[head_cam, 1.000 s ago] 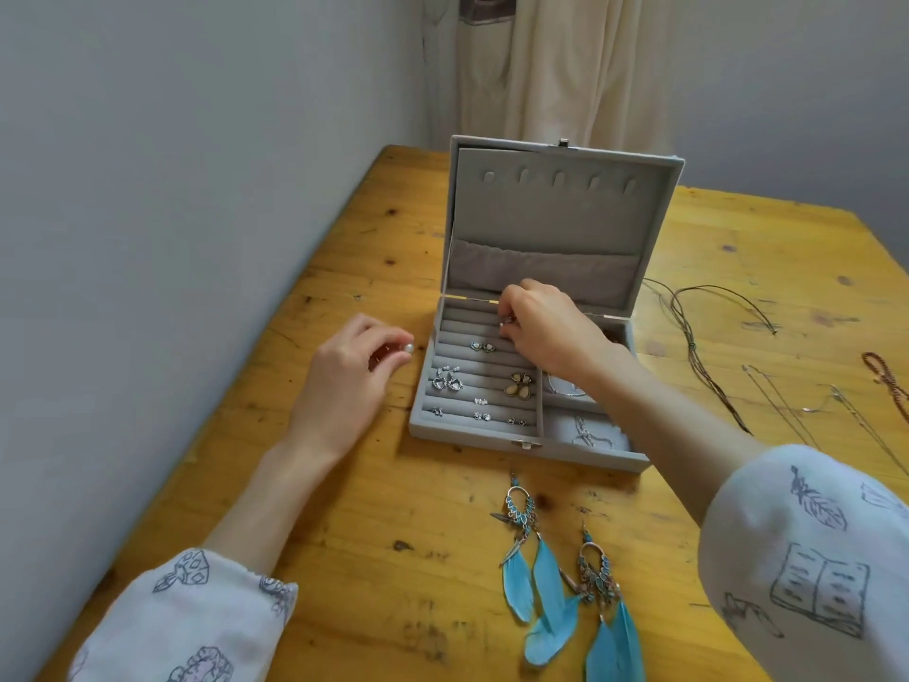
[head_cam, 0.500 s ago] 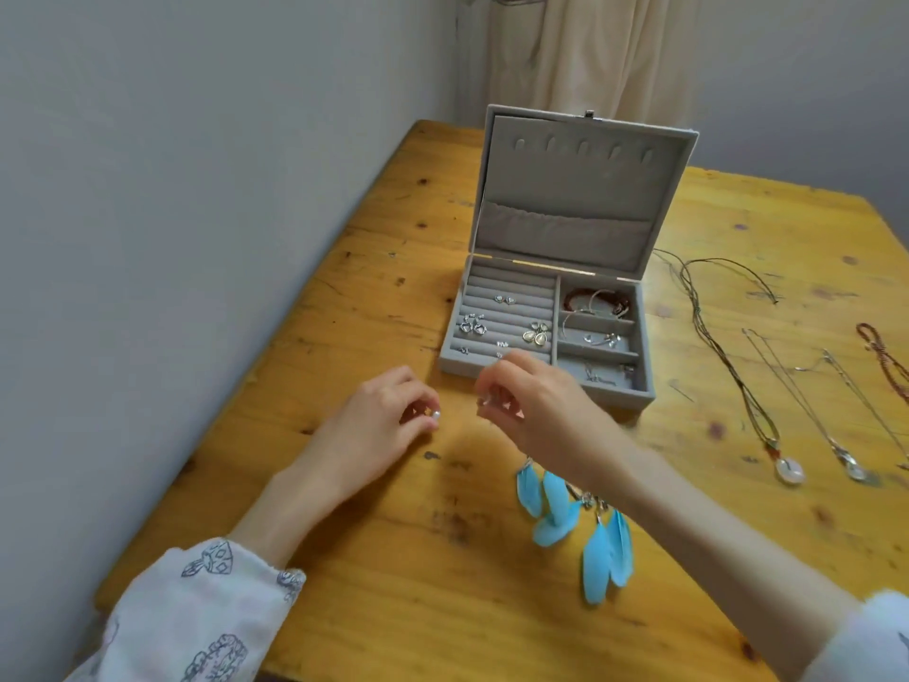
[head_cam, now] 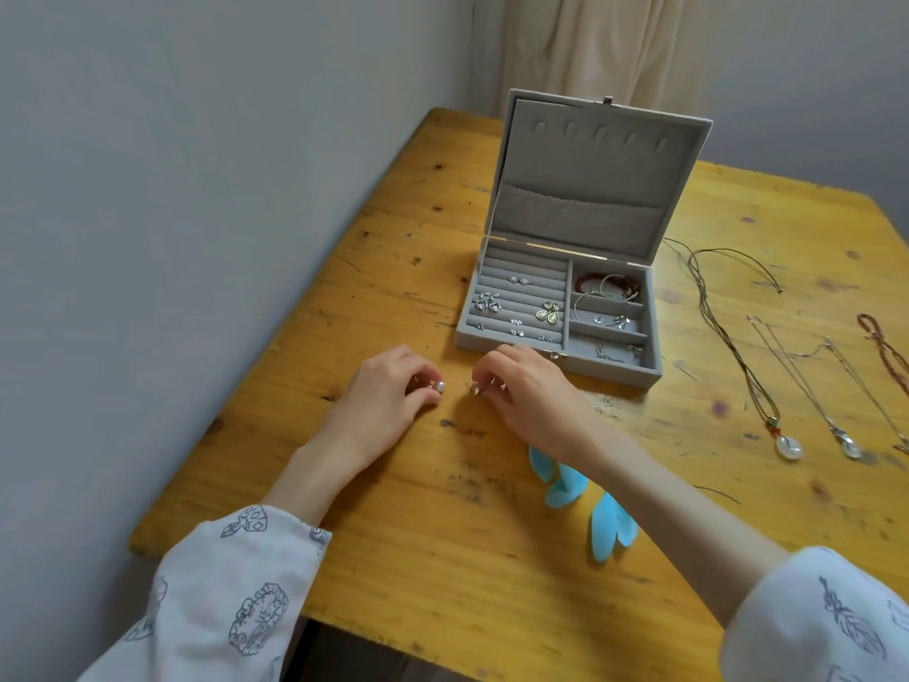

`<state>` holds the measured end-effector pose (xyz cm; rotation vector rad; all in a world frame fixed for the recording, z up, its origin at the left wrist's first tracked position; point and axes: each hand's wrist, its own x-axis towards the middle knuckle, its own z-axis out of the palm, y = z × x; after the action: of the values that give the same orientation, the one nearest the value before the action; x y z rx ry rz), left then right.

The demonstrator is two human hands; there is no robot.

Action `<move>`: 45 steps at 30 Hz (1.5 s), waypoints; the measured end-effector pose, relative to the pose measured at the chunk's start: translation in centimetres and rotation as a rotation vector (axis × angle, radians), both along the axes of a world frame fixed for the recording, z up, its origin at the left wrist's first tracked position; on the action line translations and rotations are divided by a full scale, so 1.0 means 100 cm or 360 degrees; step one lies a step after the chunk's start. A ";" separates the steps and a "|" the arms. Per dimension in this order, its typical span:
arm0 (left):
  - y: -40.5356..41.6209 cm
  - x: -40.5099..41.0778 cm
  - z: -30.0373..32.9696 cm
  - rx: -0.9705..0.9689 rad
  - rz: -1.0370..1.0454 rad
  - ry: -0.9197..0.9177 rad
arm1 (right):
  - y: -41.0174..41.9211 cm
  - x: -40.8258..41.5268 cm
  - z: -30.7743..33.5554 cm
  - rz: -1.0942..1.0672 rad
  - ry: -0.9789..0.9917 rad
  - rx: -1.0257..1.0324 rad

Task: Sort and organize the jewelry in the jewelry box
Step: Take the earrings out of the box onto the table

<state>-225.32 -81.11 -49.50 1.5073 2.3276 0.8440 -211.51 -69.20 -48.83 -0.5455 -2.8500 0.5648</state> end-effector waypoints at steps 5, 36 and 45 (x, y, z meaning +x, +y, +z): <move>-0.002 0.000 -0.001 0.0028 -0.0043 -0.0057 | 0.000 0.003 -0.002 -0.0034 0.0006 -0.0046; 0.029 -0.009 0.001 0.0017 0.0000 0.0086 | -0.001 -0.005 -0.007 -0.0378 0.0036 0.0080; 0.030 -0.011 0.002 -0.0018 -0.0028 0.0141 | -0.003 -0.003 -0.008 -0.0363 0.0100 0.0190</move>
<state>-226.38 -78.16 -49.34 1.5885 2.3733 0.7736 -211.83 -69.48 -49.62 -0.8021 -2.6911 0.3634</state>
